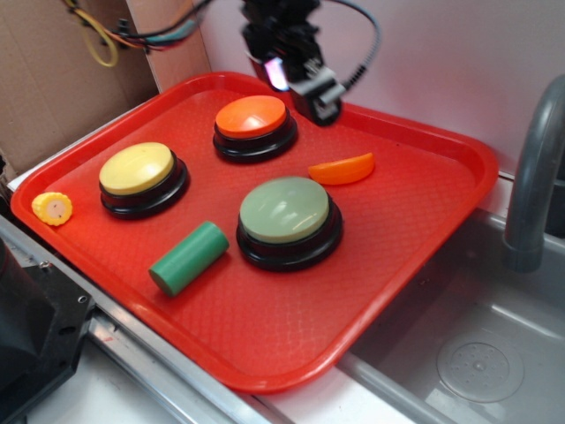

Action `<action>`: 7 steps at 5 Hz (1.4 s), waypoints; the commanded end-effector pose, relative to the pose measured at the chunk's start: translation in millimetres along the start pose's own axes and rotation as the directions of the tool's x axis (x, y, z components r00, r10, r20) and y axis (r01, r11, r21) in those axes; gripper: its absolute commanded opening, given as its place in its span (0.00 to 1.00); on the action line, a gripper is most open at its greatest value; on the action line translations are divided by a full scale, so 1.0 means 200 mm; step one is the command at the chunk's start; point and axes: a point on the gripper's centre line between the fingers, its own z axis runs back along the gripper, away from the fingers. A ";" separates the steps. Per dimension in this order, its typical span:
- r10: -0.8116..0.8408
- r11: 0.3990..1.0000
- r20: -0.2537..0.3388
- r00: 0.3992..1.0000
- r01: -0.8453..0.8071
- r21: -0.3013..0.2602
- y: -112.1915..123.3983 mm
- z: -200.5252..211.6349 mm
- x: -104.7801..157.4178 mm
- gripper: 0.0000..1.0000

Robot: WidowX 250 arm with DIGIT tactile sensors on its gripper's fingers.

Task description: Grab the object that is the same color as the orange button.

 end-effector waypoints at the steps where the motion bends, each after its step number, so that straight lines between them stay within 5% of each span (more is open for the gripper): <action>1: -0.032 0.998 0.024 0.999 0.031 0.049 -0.05 -0.15 0.15 1.00; 6: -0.024 0.998 0.006 1.000 0.024 0.051 -0.08 -0.32 0.07 0.98; 7: -0.035 0.998 0.001 0.999 0.035 0.045 -0.09 -0.33 0.07 0.00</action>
